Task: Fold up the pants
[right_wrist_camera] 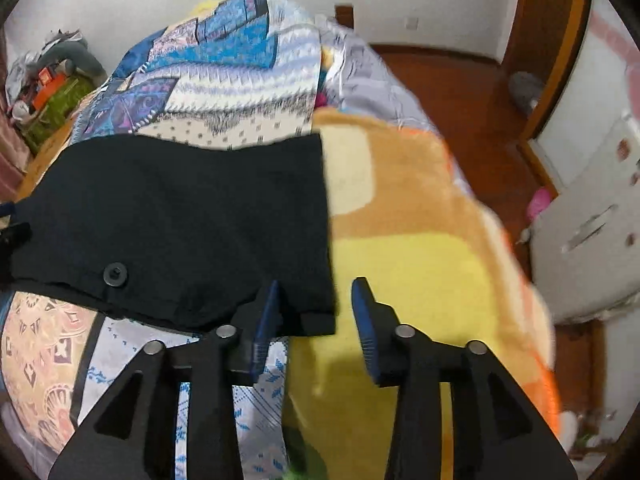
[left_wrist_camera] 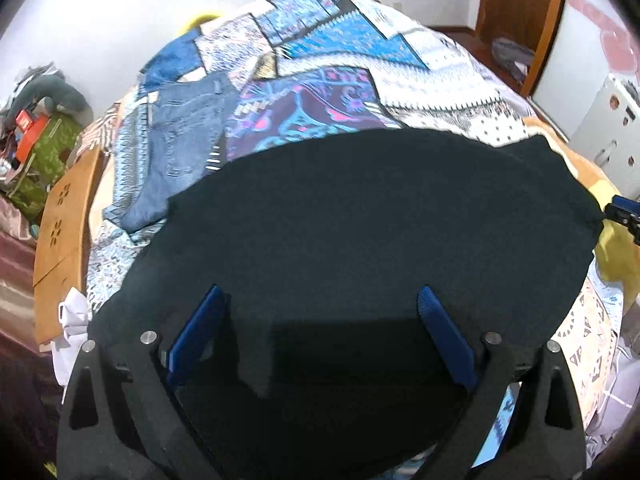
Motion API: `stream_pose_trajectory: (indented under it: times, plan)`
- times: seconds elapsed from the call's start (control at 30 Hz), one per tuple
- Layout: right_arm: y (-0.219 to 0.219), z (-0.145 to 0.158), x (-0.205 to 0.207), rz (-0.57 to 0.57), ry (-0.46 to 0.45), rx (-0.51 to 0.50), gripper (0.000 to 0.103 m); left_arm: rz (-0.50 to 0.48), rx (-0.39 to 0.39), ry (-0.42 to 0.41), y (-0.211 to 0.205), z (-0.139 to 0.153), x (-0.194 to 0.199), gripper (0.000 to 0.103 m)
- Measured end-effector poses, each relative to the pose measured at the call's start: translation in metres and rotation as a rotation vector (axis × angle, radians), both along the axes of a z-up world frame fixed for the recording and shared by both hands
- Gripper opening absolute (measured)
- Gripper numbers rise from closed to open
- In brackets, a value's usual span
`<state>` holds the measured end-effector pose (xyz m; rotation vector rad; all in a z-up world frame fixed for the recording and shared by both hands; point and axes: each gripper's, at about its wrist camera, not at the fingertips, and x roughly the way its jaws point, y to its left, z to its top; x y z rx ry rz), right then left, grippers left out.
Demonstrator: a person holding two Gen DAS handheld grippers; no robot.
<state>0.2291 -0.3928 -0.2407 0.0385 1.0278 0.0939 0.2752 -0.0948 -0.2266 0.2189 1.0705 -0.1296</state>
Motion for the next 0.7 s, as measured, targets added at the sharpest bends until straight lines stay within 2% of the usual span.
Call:
stream_pose_trajectory:
  times: [0.1, 0.2, 0.4, 0.57, 0.7]
  plan:
    - [0.007, 0.029, -0.003, 0.013, -0.069, -0.021, 0.049, 0.047, -0.041, -0.036, 0.027, 0.015, -0.005, 0.098]
    - [0.028, 0.062, 0.002, 0.055, -0.144, -0.010, 0.049, 0.107, -0.066, -0.080, 0.061, 0.031, -0.008, 0.098]
    - [0.096, 0.107, 0.019, 0.181, -0.262, 0.036, 0.050, 0.270, -0.113, -0.166, 0.159, 0.059, -0.015, 0.098]
    - [0.167, 0.117, 0.039, 0.317, -0.293, 0.075, 0.051, 0.398, -0.119, -0.158, 0.237, 0.054, -0.014, 0.098]
    - [0.226, 0.107, 0.060, 0.428, -0.262, 0.085, 0.051, 0.479, -0.133, -0.094, 0.286, 0.028, -0.012, 0.098]
